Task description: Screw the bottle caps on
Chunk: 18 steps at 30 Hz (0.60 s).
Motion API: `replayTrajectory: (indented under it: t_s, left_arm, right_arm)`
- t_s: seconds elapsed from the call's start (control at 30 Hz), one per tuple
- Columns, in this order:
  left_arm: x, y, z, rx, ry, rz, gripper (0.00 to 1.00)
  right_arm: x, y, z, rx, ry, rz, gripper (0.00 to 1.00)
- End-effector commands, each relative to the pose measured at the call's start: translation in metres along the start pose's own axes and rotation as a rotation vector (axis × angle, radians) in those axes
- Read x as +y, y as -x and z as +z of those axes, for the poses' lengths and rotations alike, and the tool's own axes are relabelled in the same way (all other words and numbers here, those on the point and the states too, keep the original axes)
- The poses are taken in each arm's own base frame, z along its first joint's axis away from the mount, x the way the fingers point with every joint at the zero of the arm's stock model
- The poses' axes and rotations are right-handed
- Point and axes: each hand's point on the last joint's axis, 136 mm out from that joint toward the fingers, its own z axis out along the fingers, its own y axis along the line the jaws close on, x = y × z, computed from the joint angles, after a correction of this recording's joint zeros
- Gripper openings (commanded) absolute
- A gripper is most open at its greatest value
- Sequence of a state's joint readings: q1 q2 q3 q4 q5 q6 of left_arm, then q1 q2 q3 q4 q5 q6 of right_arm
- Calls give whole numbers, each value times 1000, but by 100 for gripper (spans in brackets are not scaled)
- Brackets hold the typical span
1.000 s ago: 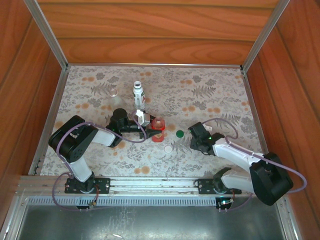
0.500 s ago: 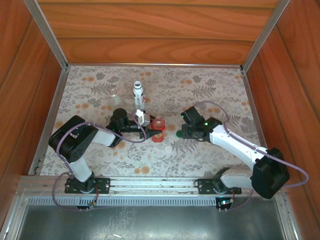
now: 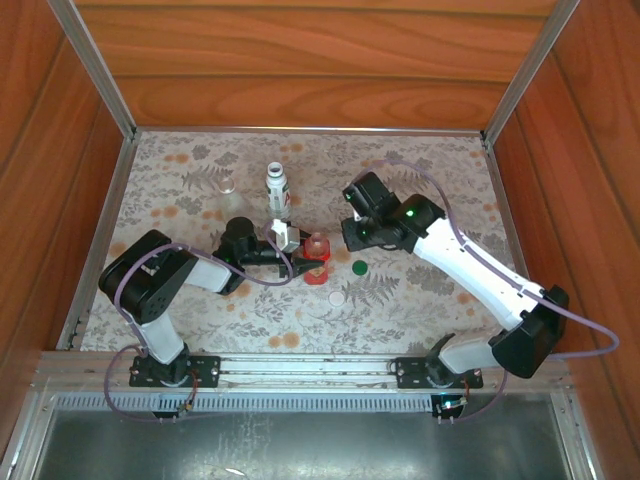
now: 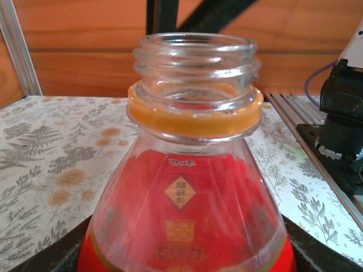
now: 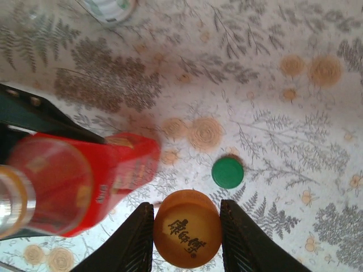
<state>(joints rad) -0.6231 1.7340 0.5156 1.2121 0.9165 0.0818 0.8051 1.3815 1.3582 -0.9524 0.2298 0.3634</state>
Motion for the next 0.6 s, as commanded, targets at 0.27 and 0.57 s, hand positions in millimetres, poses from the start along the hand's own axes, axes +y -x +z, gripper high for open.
replayTrajectory:
  t_s: [0.27, 0.57]
  left_arm:
    - [-6, -14, 5, 28, -40, -37, 59]
    - [-7, -18, 5, 34, -43, -46, 59]
  right_arm:
    - [51, 32, -27, -37, 84, -170, 32]
    - [80, 22, -18, 8, 136, -210, 32]
